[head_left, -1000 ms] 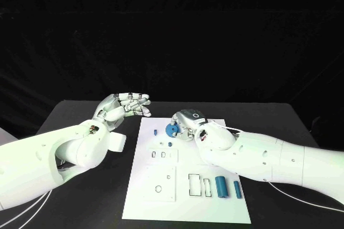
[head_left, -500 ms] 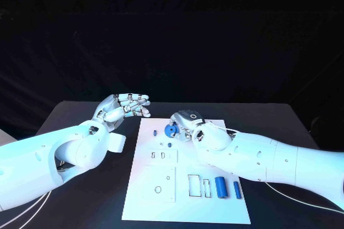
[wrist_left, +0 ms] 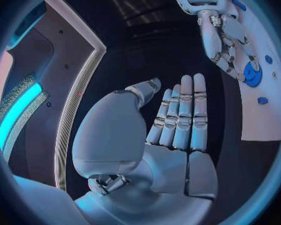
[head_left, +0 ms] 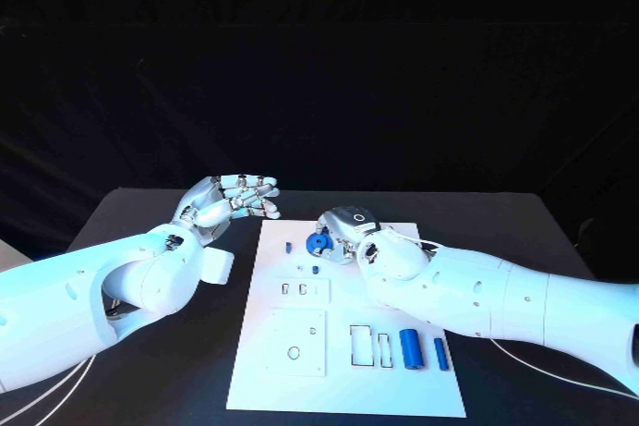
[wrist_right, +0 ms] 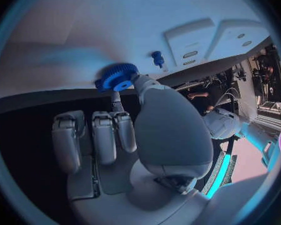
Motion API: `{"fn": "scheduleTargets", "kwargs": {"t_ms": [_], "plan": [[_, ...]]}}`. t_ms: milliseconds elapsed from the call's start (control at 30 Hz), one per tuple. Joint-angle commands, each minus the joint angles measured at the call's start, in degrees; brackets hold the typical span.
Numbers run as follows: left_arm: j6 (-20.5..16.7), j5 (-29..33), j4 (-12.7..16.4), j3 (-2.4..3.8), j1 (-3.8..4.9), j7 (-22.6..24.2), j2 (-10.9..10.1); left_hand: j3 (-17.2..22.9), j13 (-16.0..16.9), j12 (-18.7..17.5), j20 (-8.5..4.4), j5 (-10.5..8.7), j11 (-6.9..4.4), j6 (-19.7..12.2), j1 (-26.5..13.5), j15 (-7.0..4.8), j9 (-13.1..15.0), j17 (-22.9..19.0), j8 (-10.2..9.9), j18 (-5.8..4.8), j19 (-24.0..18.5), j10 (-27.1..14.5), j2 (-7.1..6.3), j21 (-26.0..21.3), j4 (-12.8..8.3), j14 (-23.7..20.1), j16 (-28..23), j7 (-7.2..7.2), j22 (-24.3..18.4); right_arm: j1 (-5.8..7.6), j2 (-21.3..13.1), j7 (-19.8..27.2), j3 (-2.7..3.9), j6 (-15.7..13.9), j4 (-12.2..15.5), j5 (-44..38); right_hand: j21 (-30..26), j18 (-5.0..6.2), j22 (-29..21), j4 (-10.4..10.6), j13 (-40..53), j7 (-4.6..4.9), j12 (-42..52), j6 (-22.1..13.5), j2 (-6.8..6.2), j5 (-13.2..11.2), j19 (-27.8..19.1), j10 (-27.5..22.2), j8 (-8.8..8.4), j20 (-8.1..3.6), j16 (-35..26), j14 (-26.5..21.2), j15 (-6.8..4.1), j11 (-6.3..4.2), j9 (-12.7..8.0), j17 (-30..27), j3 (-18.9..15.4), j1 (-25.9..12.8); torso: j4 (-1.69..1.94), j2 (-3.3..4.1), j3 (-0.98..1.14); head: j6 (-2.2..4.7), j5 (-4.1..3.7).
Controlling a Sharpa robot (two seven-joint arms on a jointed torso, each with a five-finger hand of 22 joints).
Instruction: Assemble the parts on the task board
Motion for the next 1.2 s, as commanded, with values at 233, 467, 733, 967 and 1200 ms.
{"fn": "scheduleTargets", "kwargs": {"t_ms": [233, 467, 733, 967, 1200], "plan": [[1.06, -0.18, 0.05, 0.05, 0.09, 0.17, 0.04, 0.37, 0.08, -0.26, 0.02, -0.21, 0.06, -0.02, -0.27, 0.05, 0.09, 0.25, 0.36, 0.39, -0.85, 0.58, 0.32, 0.73, 0.00, -0.36, 0.45, -0.13, 0.33, -0.02, -0.19, 0.97, -0.02, 3.17, -0.14, 2.06, 0.25, -0.39, 15.10, 0.10, 12.42, -0.20, -0.04, 0.18, 2.05, -0.17, 6.10, 3.44, -0.38, 0.44, 0.32, 5.74, 0.32, 0.34, 0.01, 14.40, -1.62, -4.89, -0.05, 0.00, 0.01, 0.03, 0.06], [1.06, -0.19, -0.07, 0.04, 0.09, 0.14, 0.14, 0.37, 0.08, -0.26, 0.02, -0.21, 0.06, -0.02, -0.27, 0.05, 0.09, 0.25, 0.36, 0.39, -0.85, 0.58, 0.32, 0.73, 0.00, -0.36, 0.45, -0.13, 0.33, -0.02, -0.44, 0.71, -0.04, 4.52, -0.13, 3.10, 0.25, -0.39, 15.10, 0.09, 12.94, -0.51, 0.52, 1.04, 2.79, 0.14, 6.10, 3.93, -0.02, 0.31, 0.39, 5.79, 0.11, 0.08, 0.17, 14.62, -1.50, -5.44, -0.05, -0.03, 0.01, 0.02, 0.01], [1.03, -0.19, -0.04, 0.04, 0.09, 0.16, 0.08, 0.37, 0.08, -0.26, 0.02, -0.21, 0.06, -0.02, -0.27, 0.05, 0.09, 0.25, 0.36, 0.39, -0.85, 0.58, 0.32, 0.73, 0.00, -0.36, 0.45, -0.13, 0.33, -0.07, -1.27, 0.05, -0.06, 4.35, 0.27, 3.42, 0.25, -0.39, 15.10, 0.05, 13.14, -0.61, 0.74, 1.30, 3.03, 0.37, 6.10, 4.13, 0.08, 0.22, 0.42, 5.81, 0.03, -0.02, 0.22, 14.73, -1.50, -5.90, -0.08, 0.01, 0.04, 0.09, 0.04], [0.98, -0.19, -0.04, 0.04, 0.08, 0.17, 0.00, 0.39, 0.08, -0.29, 0.03, -0.21, 0.07, -0.06, -0.35, 0.06, 0.09, 0.31, 0.36, 0.38, -0.96, 0.56, 0.33, 0.85, 0.00, -0.42, 0.46, -0.11, 0.41, -0.23, -2.89, -0.21, -0.06, 3.27, 2.38, 3.44, 0.25, -0.39, 15.10, -0.03, 13.23, -0.66, 0.84, 1.42, 2.92, 0.44, 6.10, 4.21, 0.13, 0.19, 0.42, 5.81, -0.01, -0.07, 0.24, 14.73, -1.51, -5.84, -0.08, 0.00, 0.09, 0.13, 0.12], [0.89, -0.19, -0.12, 0.04, 0.08, 0.18, -0.28, 0.39, 0.08, -0.29, 0.03, -0.21, 0.07, -0.06, -0.35, 0.06, 0.09, 0.31, 0.36, 0.38, -0.96, 0.56, 0.33, 0.85, 0.00, -0.42, 0.46, -0.11, 0.41, -0.08, -6.53, 0.75, 0.07, 0.72, 6.10, 4.37, 0.25, -0.39, 15.10, 0.01, 12.95, -0.69, 0.53, 1.49, 2.90, 0.55, 6.10, 3.95, 0.16, 0.17, 0.28, 5.71, -0.04, -0.10, 0.25, 14.27, -1.52, -5.90, -0.45, -0.10, 0.13, 0.33, 0.35]]}}
